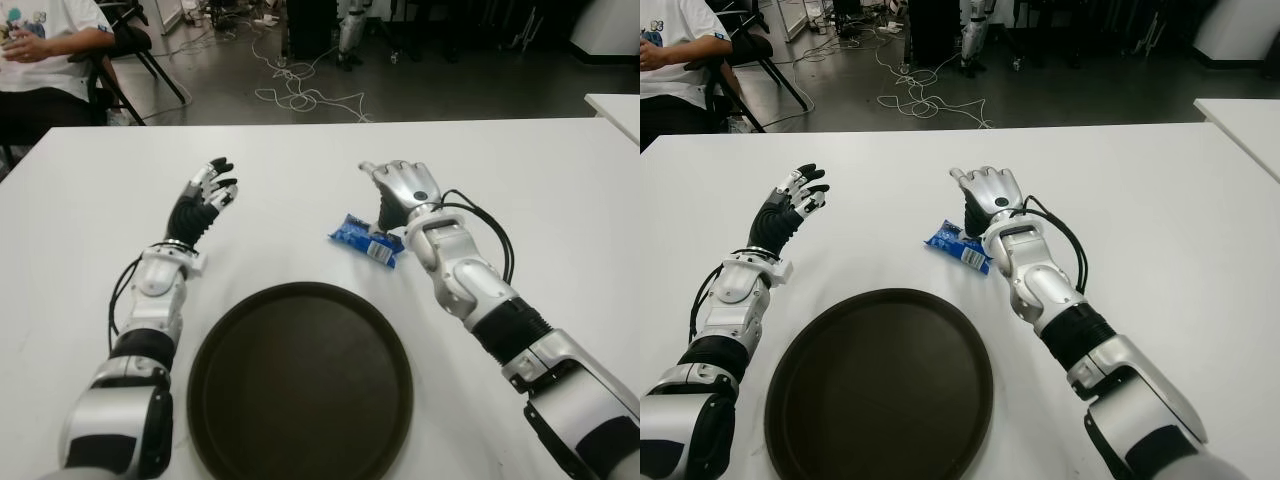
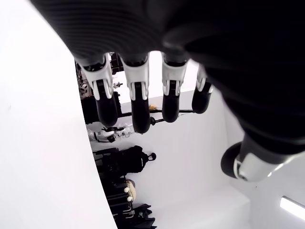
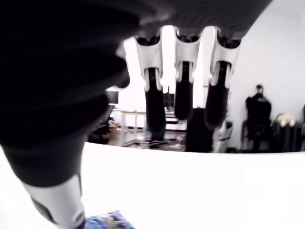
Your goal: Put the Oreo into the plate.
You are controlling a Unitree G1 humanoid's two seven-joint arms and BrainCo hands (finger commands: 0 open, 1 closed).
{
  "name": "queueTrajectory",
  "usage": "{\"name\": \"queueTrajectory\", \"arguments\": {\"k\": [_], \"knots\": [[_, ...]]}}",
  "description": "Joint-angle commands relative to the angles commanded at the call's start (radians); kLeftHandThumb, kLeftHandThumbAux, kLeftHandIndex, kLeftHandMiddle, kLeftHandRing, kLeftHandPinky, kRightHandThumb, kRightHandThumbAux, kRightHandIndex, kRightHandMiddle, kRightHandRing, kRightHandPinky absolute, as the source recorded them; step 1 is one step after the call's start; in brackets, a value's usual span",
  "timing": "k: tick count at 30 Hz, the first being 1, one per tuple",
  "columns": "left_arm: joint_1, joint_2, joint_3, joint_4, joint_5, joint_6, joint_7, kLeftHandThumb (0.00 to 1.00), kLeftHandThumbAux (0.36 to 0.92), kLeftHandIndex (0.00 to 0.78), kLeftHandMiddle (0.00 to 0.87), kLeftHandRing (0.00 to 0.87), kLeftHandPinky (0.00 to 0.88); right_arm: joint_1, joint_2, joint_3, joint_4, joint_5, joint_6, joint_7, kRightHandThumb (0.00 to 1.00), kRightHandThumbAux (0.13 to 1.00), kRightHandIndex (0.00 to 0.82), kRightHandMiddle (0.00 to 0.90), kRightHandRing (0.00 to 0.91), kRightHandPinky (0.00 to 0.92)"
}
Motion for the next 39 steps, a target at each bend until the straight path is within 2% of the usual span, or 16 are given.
{"name": "queueTrajectory", "arguments": {"k": [3,7,13,19,28,30,34,39], "knots": [[-0.001,0.000,0.001,0.003,-0.002,0.000,-0.002,0.164,0.553,0.107,0.146,0.147,0.185,-0.002,-0.001,-0.001,0.010,0.007,-0.009,-0.002,0.000,0.768,0.024,0.006,0.008,0.042],[-0.001,-0.001,0.002,0.004,-0.002,-0.002,0.000,0.168,0.555,0.115,0.152,0.150,0.184,-0.007,0.000,0.002,0.029,0.002,-0.007,-0.009,0.000,0.668,0.007,0.001,0.001,0.037],[-0.002,0.001,0.001,0.004,-0.002,-0.002,-0.004,0.176,0.543,0.108,0.146,0.149,0.179,-0.029,0.001,0.017,0.093,-0.020,-0.008,-0.051,0.000,0.490,0.034,0.010,0.038,0.199],[-0.002,0.002,0.000,0.005,-0.001,0.001,-0.003,0.168,0.540,0.103,0.142,0.149,0.181,-0.049,0.000,0.032,0.135,-0.024,-0.014,-0.067,0.000,0.383,0.075,0.057,0.081,0.237],[-0.003,0.002,0.000,0.005,0.000,0.004,0.001,0.166,0.548,0.105,0.146,0.150,0.180,-0.086,0.009,0.046,0.237,-0.014,-0.042,-0.097,0.000,0.401,0.112,0.106,0.124,0.270],[-0.002,0.002,0.001,0.004,-0.001,0.003,0.000,0.165,0.543,0.102,0.143,0.148,0.169,-0.095,0.015,0.049,0.269,-0.009,-0.054,-0.108,0.000,0.437,0.114,0.108,0.120,0.236],[-0.002,0.001,0.000,0.006,0.001,0.003,0.003,0.164,0.541,0.099,0.144,0.149,0.169,-0.105,0.020,0.047,0.304,0.003,-0.071,-0.109,0.000,0.479,0.118,0.108,0.120,0.224],[-0.004,0.002,0.000,0.011,0.002,-0.005,0.002,0.170,0.540,0.095,0.148,0.145,0.172,-0.115,0.032,0.036,0.341,0.030,-0.084,-0.093,0.000,0.601,0.121,0.138,0.152,0.277]]}}
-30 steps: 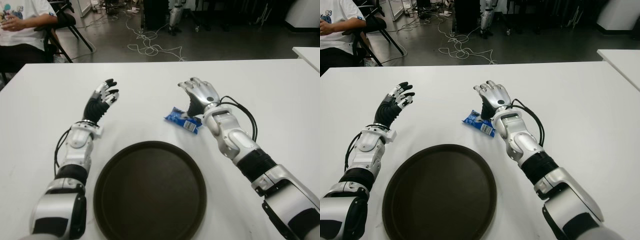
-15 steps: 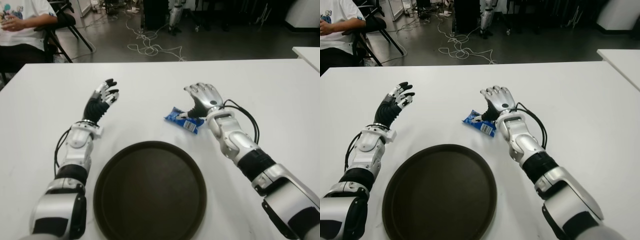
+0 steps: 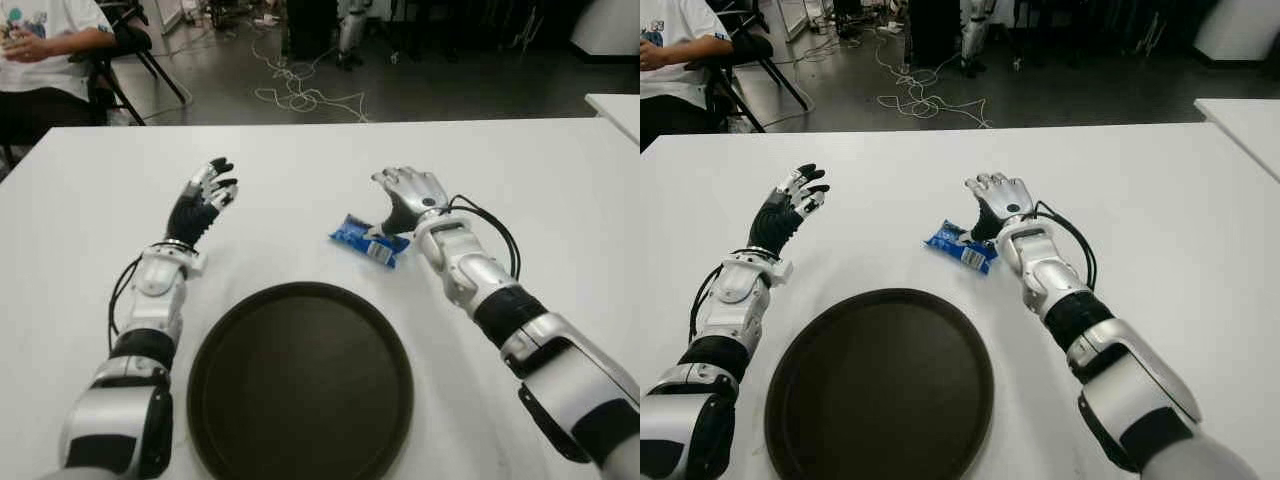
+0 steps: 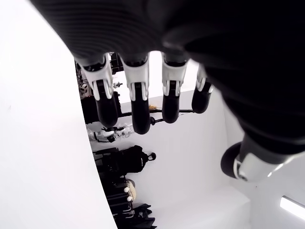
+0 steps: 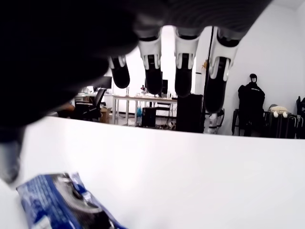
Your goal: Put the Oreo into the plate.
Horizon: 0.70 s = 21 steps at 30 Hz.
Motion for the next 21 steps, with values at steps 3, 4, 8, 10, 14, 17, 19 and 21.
{"name": "queueTrajectory", "arguments": {"k": [3,4,8,10,14,17,19,21], "knots": [[0.000,0.000,0.000,0.001,0.000,-0.004,-0.001,0.170,0.542,0.098,0.151,0.150,0.184,-0.006,0.004,0.002,0.016,0.007,-0.004,0.006,0.000,0.658,0.121,0.121,0.149,0.294],[0.000,0.000,0.000,0.001,-0.001,-0.005,-0.001,0.170,0.542,0.099,0.152,0.151,0.185,-0.008,0.005,0.003,0.022,0.010,-0.005,0.007,0.000,0.667,0.121,0.119,0.148,0.294],[0.000,-0.001,0.001,0.003,-0.001,-0.007,-0.002,0.171,0.538,0.101,0.148,0.154,0.188,-0.013,0.011,0.004,0.041,0.017,-0.009,0.006,0.000,0.724,0.121,0.111,0.145,0.294],[0.000,-0.001,0.001,0.003,-0.002,-0.006,-0.002,0.171,0.537,0.101,0.146,0.151,0.180,-0.014,0.013,0.004,0.049,0.019,-0.013,0.003,0.000,0.743,0.120,0.111,0.147,0.301],[-0.002,-0.001,0.000,0.004,0.000,-0.005,0.001,0.169,0.534,0.101,0.143,0.148,0.173,-0.016,0.017,0.005,0.066,0.020,-0.021,-0.006,0.000,0.782,0.126,0.121,0.155,0.308],[-0.003,0.000,0.000,0.007,0.001,-0.004,0.002,0.173,0.537,0.100,0.144,0.147,0.166,-0.018,0.017,0.005,0.076,0.020,-0.031,-0.014,0.000,0.812,0.135,0.133,0.168,0.297],[-0.005,0.001,-0.001,0.011,0.002,-0.004,0.004,0.176,0.538,0.100,0.145,0.146,0.162,-0.019,0.018,0.004,0.081,0.020,-0.035,-0.016,0.000,0.824,0.138,0.138,0.174,0.292],[-0.007,0.002,-0.001,0.015,0.004,-0.004,0.005,0.184,0.539,0.108,0.151,0.151,0.176,-0.020,0.019,0.004,0.086,0.021,-0.038,-0.017,0.000,0.840,0.124,0.117,0.151,0.264]]}}
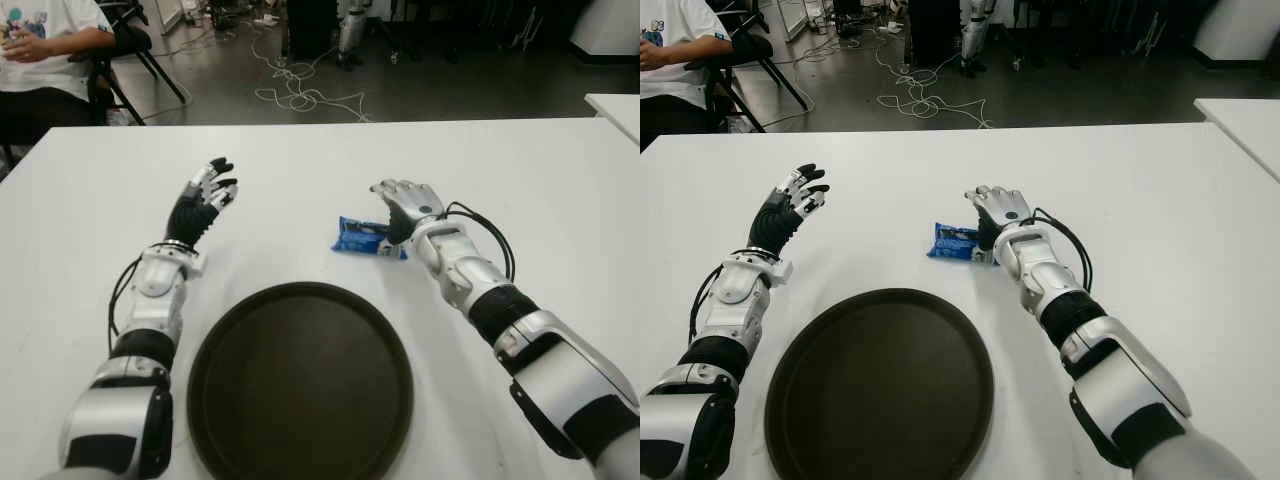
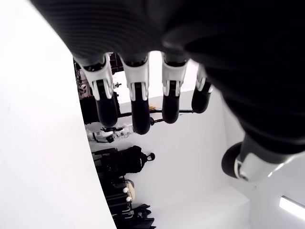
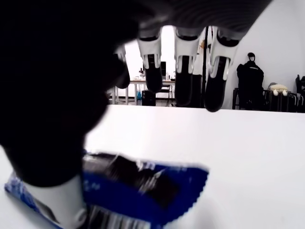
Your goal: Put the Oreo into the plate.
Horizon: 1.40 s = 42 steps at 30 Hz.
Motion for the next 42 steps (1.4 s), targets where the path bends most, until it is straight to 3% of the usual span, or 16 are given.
{"name": "queueTrajectory", "arguments": {"k": [18,33,38,42], "knots": [[-0.005,-0.005,0.003,0.007,0.005,-0.004,0.009,0.177,0.551,0.100,0.150,0.150,0.188,-0.022,0.020,-0.004,0.082,0.029,-0.008,-0.041,0.000,0.878,0.124,0.098,0.129,0.208],[-0.006,-0.009,0.007,0.009,-0.003,-0.004,-0.002,0.191,0.546,0.102,0.156,0.153,0.184,-0.029,0.022,0.005,0.111,0.023,-0.014,-0.082,0.000,0.903,0.153,0.141,0.181,0.269],[-0.008,-0.009,0.007,0.012,-0.002,-0.003,0.000,0.200,0.550,0.108,0.158,0.155,0.193,-0.032,0.022,0.006,0.118,0.025,-0.018,-0.082,0.000,0.899,0.143,0.130,0.164,0.246],[-0.010,-0.009,0.005,0.014,0.002,-0.002,0.002,0.200,0.558,0.107,0.158,0.156,0.189,-0.032,0.024,0.006,0.124,0.028,-0.022,-0.082,0.000,0.909,0.156,0.131,0.169,0.282]]}}
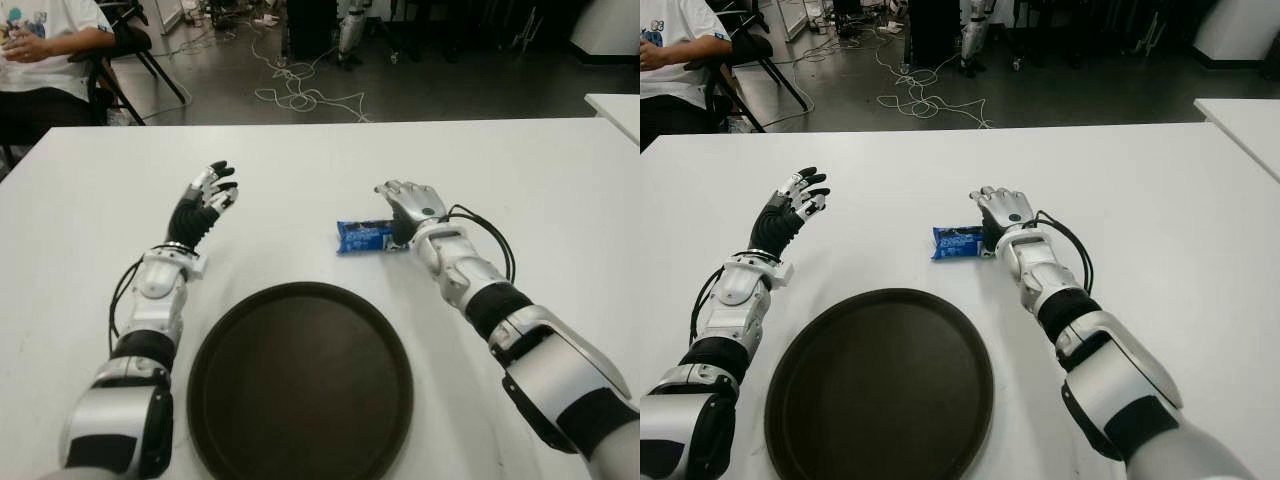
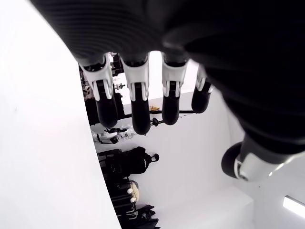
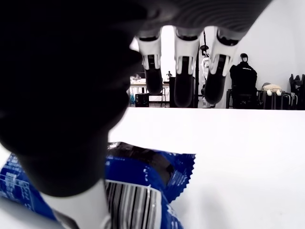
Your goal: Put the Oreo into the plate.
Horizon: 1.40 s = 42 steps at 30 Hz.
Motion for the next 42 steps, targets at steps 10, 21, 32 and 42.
{"name": "queueTrajectory", "arguments": {"k": [10,21,32,42], "knots": [[-0.004,-0.003,-0.004,-0.001,0.007,0.010,0.008,0.203,0.574,0.121,0.166,0.154,0.177,0.004,0.019,0.005,0.033,0.008,-0.053,-0.002,0.000,0.918,0.163,0.163,0.206,0.293],[-0.010,-0.007,-0.003,0.005,0.009,0.017,0.015,0.201,0.589,0.111,0.168,0.158,0.174,0.011,0.029,0.017,0.040,0.004,-0.080,-0.015,0.000,0.912,0.148,0.145,0.182,0.271],[-0.010,-0.010,-0.004,0.001,0.012,0.015,0.020,0.196,0.594,0.105,0.161,0.158,0.183,0.014,0.031,0.037,0.043,-0.001,-0.086,-0.037,0.000,0.929,0.191,0.217,0.268,0.325],[-0.009,-0.010,-0.005,0.000,0.012,0.011,0.013,0.183,0.585,0.098,0.152,0.156,0.176,0.016,0.033,0.048,0.057,-0.003,-0.107,-0.051,0.000,0.939,0.191,0.195,0.235,0.318]]}}
